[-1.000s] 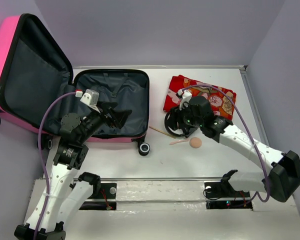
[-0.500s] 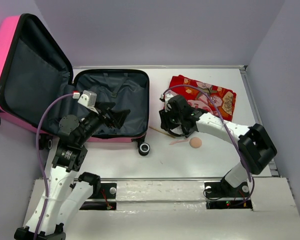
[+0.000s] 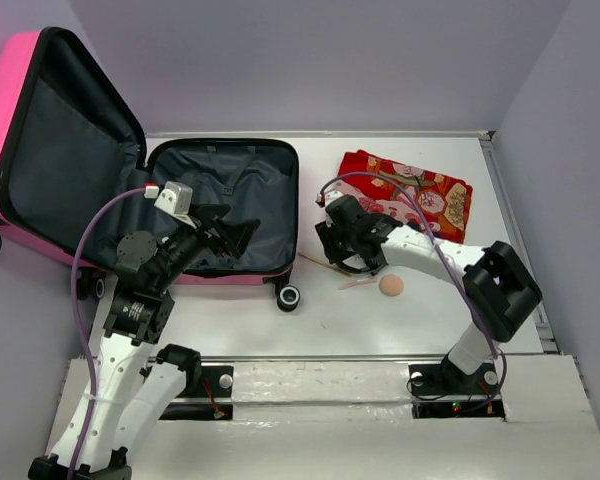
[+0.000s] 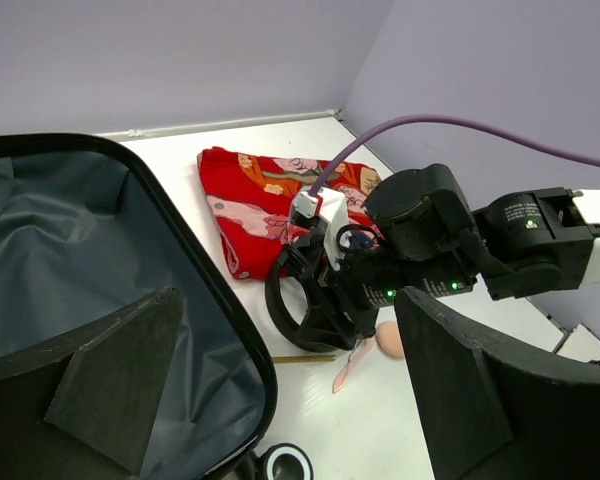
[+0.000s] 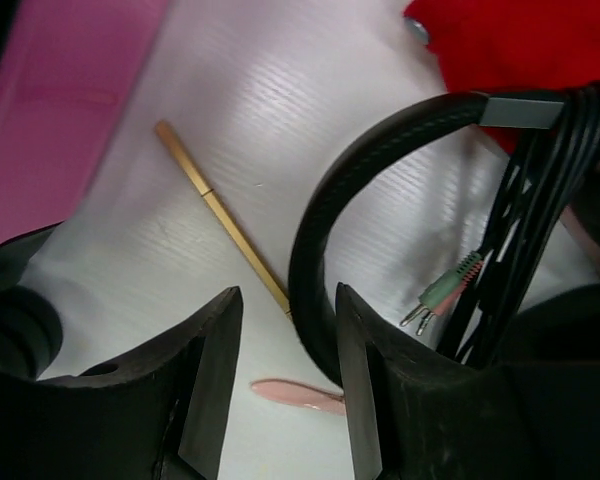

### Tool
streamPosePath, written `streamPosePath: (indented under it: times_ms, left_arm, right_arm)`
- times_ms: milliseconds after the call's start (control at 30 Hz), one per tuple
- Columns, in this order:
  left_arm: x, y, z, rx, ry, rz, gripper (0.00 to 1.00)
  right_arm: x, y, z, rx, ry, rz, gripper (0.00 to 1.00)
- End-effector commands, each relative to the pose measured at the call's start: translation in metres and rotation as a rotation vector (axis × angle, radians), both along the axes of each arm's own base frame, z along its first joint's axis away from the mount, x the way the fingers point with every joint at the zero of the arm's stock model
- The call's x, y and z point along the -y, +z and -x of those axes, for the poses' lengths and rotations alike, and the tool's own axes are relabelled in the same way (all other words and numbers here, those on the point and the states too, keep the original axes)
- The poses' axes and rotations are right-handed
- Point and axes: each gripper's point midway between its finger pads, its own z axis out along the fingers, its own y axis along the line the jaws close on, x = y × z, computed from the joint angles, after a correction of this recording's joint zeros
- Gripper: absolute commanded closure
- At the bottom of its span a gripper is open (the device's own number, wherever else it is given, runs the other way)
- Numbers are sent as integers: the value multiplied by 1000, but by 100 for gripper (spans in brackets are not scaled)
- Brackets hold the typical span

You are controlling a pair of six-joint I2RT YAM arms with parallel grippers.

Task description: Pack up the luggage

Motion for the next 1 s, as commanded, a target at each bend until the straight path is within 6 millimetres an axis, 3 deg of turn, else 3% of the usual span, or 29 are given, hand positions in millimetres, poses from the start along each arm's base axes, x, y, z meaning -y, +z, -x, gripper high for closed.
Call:
streamPosePath:
  times_ms: [0,100,200,233,267,300,333,367,467,500,567,600,700,800,833,933,967]
  left_arm:
    - [0,7,3,35,-6,11,1]
    - [0,8,3,37,-7,10,1]
    - [0,8,3,36,-7,11,1]
    - [0,8,3,36,-7,11,1]
    - [0,8,3,37,-7,10,1]
    - [0,7,3,35,-7,11,1]
    - [-1,7,3,35,-6,11,1]
    - [0,6,2,30,-10,9,1]
    - [1,7,3,31,-17,12,1]
    - [2,7,3,32,-20,13,1]
    - [2,8,3,33,-20,14,1]
    - [1,8,4,35,-19,16,1]
    - [-1,10,3,36,-2,21,1]
    - [-9,8,-2,18,58,25,1]
    - [-14,7,-5,9,92,27,1]
    - [-46,1,-19,-45,297,28,1]
    - [-65,-1,-24,-68,408,31,1]
  right_arm:
    - [16,-12,-17,29,-100,107,52]
    - [18,-23,-22,22,-126,142,52]
    - [18,-34,-27,15,-134,171,58]
    - [24,-31,-32,43,-167,197,73]
    - [29,-25,-37,74,-195,208,81]
    - [40,-14,-43,126,-238,243,91]
    - [41,-4,-42,161,-240,253,93]
    - [44,21,-41,218,-250,233,93]
    - [48,66,-37,308,-230,198,93]
    - [44,98,-31,346,-219,132,93]
    - [28,128,-22,344,-145,8,93]
    - [20,157,-19,374,-122,-72,93]
    - [-32,195,-9,367,70,-260,93]
    - [-80,218,-12,384,192,-368,93]
    - [-110,224,-11,374,273,-422,93]
    - [-161,242,-13,374,403,-532,93]
    - [-187,244,-22,369,434,-557,93]
